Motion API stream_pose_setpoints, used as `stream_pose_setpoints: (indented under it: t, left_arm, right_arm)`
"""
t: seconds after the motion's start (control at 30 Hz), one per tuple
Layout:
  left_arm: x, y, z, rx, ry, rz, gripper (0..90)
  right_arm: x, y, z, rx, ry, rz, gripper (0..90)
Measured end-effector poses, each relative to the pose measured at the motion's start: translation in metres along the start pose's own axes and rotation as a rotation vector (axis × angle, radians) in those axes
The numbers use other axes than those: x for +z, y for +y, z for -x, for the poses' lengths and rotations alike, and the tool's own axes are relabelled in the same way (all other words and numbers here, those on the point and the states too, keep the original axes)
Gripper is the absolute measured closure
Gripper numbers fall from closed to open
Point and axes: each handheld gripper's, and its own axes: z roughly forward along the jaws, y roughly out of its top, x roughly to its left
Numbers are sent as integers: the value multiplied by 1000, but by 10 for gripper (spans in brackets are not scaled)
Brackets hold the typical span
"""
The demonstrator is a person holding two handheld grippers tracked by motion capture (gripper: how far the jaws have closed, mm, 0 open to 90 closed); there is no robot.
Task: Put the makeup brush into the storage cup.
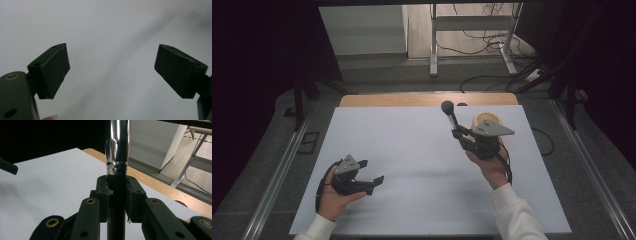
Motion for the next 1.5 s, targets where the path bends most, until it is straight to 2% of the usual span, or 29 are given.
stream_pose_setpoints:
  t: [0.3, 0.7, 1.17, 1.5]
  left_arm:
    - [1, 0, 0, -1, -3, -6, 129]
    - [2, -1, 0, 12, 10, -22, 128]
    - [1, -1, 0, 7, 12, -21, 128]
    - [2, -1, 0, 10, 7, -24, 129]
  right_arm:
    - [-2, 0, 13, 43, -33, 19, 749]
    - [-1, -1, 28, 94, -50, 37, 749]
    - [-3, -3, 43, 140, -80, 62, 749]
    - [-9, -4, 58, 185, -125, 92, 749]
